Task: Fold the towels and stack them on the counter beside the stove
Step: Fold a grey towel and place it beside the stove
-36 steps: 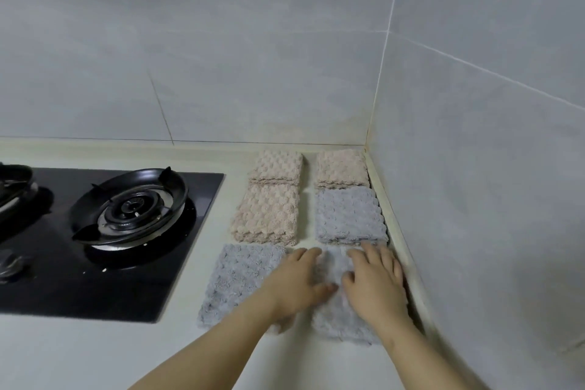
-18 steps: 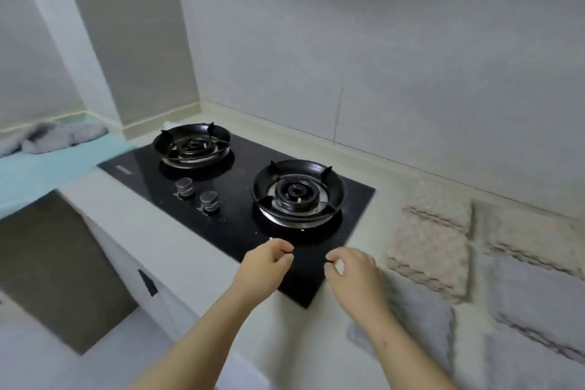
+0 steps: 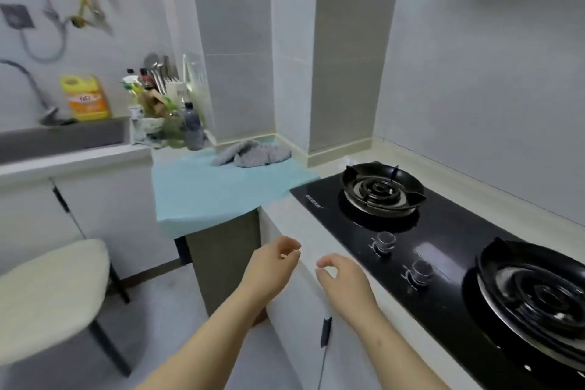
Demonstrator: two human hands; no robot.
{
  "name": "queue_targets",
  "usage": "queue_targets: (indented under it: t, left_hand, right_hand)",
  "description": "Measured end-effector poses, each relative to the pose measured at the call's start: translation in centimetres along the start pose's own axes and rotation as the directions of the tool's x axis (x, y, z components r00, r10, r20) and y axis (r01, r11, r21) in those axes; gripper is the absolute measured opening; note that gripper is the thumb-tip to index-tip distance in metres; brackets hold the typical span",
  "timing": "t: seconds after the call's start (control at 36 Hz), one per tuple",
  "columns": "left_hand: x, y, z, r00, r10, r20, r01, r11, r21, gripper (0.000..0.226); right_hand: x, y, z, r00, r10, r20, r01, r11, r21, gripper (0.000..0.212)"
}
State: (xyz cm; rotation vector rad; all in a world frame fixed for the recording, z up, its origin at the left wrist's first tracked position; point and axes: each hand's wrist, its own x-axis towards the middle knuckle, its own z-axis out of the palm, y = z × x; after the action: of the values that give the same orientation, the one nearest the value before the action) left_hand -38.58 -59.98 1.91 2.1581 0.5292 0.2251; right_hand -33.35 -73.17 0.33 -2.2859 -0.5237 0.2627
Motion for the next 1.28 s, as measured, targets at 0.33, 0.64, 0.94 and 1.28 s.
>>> queue_targets:
  t: [0.33,0.64,0.94,1.28]
  left_hand:
    - [8.1,-9.7,-10.2,0.957,-0.200,-0.211,0.172,0.975,-0.142,0.016]
    - [21.3,-13.9,-16.2,0.913,-0.286,-0.291,0.246,0.955,-0.167,0.023]
    - [32.7,-18.5,-18.2,0.867,-0.441,-0.231,0.409,0.896,-0.175,0.025]
    - [41.6,-21.0,-18.5,0.730,-0.680,-0.062,0.562,0.650,-0.511,0.006]
  right_hand:
    - [10.3,-9.1,10.8,0.964,-0.102,0.247,0.075,0.991,0.115,0.019]
    - [26.6,-12.9,16.6,0.947,-0.134,0.293,0.113,0.990,0.089,0.015]
    - [40.0,-12.7,19.4,0.940,-0.038,0.338,0.031,0.999,0.026,0.026]
    - [48.5,-12.9,20.2,0.952,-0.134,0.274,0.160,0.984,-0.076,0.035]
